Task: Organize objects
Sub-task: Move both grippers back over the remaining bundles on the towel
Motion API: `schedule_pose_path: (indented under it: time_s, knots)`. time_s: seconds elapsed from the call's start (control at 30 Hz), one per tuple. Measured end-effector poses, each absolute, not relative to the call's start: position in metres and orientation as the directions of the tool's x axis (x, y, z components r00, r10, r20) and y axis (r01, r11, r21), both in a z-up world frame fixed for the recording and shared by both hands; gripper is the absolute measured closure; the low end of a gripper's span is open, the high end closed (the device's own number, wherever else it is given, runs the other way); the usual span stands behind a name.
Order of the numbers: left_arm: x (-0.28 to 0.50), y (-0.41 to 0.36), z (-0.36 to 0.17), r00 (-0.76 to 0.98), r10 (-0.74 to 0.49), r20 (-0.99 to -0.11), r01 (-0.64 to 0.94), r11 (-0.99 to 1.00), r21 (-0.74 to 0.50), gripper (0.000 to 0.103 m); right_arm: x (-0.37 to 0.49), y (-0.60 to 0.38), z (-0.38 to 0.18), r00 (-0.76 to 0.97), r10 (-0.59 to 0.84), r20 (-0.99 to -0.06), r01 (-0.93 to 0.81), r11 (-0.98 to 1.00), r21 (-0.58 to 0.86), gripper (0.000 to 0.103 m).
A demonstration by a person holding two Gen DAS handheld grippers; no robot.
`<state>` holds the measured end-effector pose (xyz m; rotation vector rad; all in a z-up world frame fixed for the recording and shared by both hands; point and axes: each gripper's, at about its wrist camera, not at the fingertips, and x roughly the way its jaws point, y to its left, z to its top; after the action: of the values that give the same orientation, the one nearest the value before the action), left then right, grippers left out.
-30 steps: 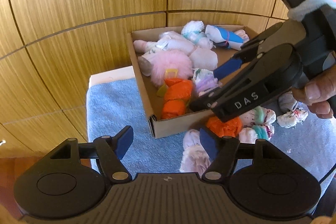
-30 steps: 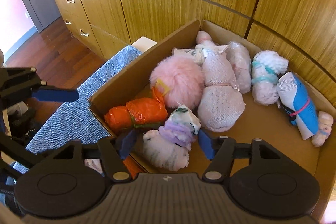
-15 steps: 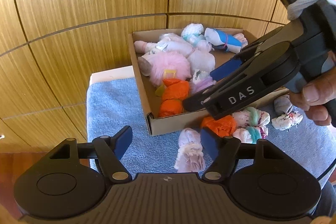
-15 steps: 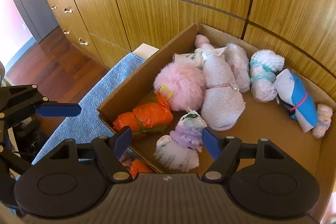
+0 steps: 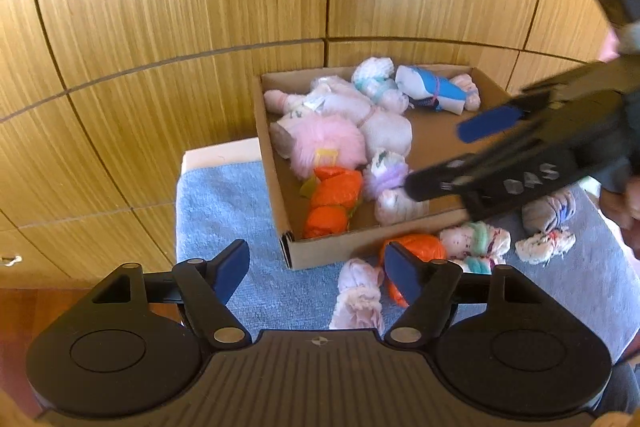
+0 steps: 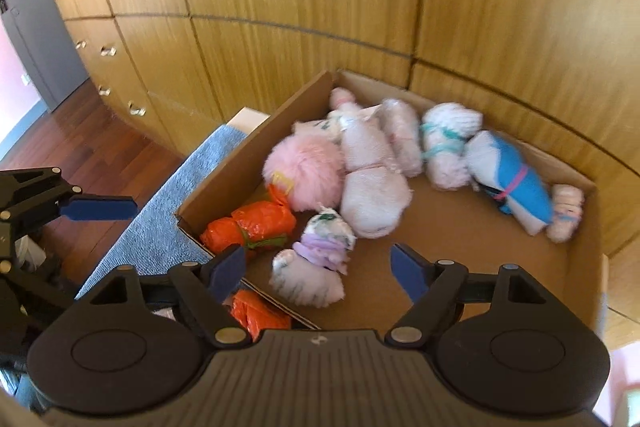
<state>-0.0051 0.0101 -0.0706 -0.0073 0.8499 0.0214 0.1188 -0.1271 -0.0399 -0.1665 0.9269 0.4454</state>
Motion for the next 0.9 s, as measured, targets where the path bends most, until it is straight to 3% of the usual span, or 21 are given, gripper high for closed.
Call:
schedule_pose_path:
  time_s: [0.23, 0.67, 0.9]
  knots:
    - [-0.002, -0.004, -0.059, 0.677, 0.015, -0.735, -0.041, 0.999, -0.018, 0.019, 0.090, -0.154, -0.030, 0.594, 0.255, -0.763, -0.325, 0.944, 0.062, 0.016]
    - [-0.007, -0.029, -0.043, 0.707, 0.024, -0.707, -0.049, 0.999, -0.016, 0.013, 0.039, -0.199, -0.024, 0.693, 0.213, -0.689, -0.205, 0.974, 0.095, 0.011]
    - [-0.041, -0.019, -0.061, 0.782, 0.043, -0.622, -0.069, 0.997, -0.018, 0.005, -0.017, -0.234, -0.055, 0.746, 0.162, -0.646, -0.118, 0.987, 0.111, 0.009]
